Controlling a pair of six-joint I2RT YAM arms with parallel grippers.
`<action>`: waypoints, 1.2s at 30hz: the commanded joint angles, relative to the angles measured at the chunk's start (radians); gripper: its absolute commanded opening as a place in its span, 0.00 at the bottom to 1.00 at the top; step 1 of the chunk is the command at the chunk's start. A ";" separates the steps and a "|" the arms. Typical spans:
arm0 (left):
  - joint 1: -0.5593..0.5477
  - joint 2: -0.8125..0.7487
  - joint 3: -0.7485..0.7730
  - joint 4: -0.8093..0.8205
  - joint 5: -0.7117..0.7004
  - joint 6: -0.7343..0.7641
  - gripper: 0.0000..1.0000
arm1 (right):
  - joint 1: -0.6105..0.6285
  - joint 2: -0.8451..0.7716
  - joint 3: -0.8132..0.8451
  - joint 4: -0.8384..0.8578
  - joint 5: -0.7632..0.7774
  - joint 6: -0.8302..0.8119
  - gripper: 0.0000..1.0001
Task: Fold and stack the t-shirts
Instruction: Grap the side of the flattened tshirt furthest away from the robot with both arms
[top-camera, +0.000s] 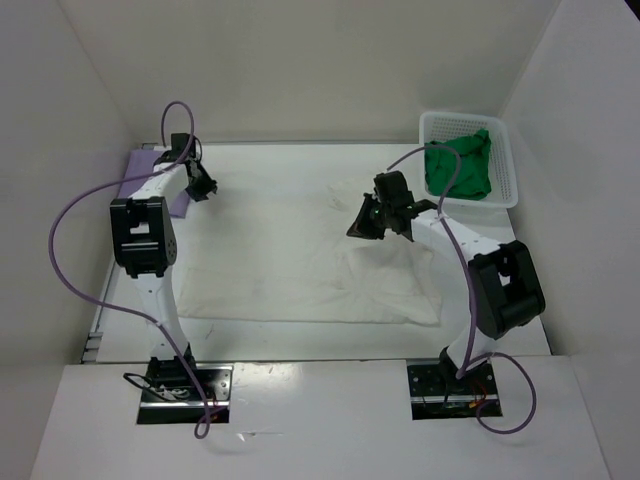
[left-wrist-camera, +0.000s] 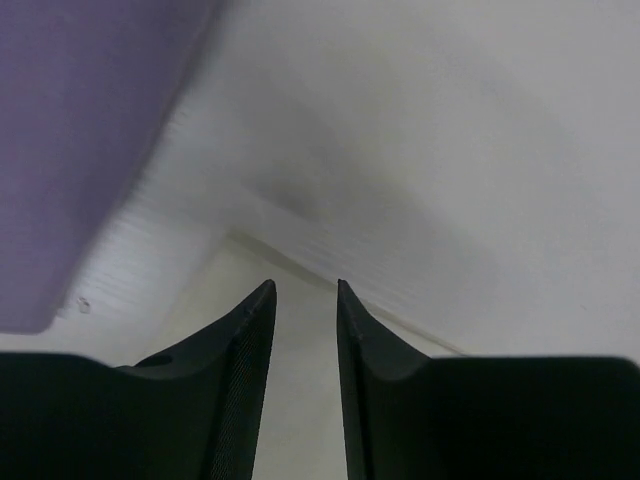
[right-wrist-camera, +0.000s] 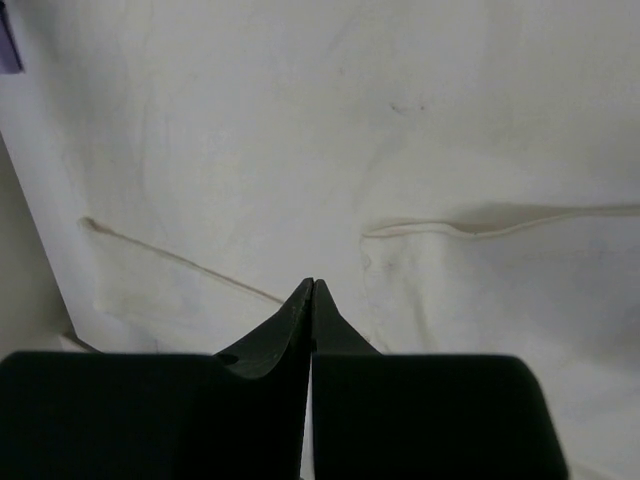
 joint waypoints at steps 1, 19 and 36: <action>0.048 0.064 0.123 -0.062 -0.064 0.032 0.39 | -0.007 0.024 0.059 0.040 -0.029 -0.068 0.02; 0.038 0.122 0.071 -0.045 -0.080 0.094 0.43 | -0.026 0.143 0.151 0.051 -0.071 -0.106 0.08; 0.027 0.020 -0.028 -0.022 -0.099 0.074 0.00 | -0.144 0.346 0.462 0.065 0.191 -0.131 0.38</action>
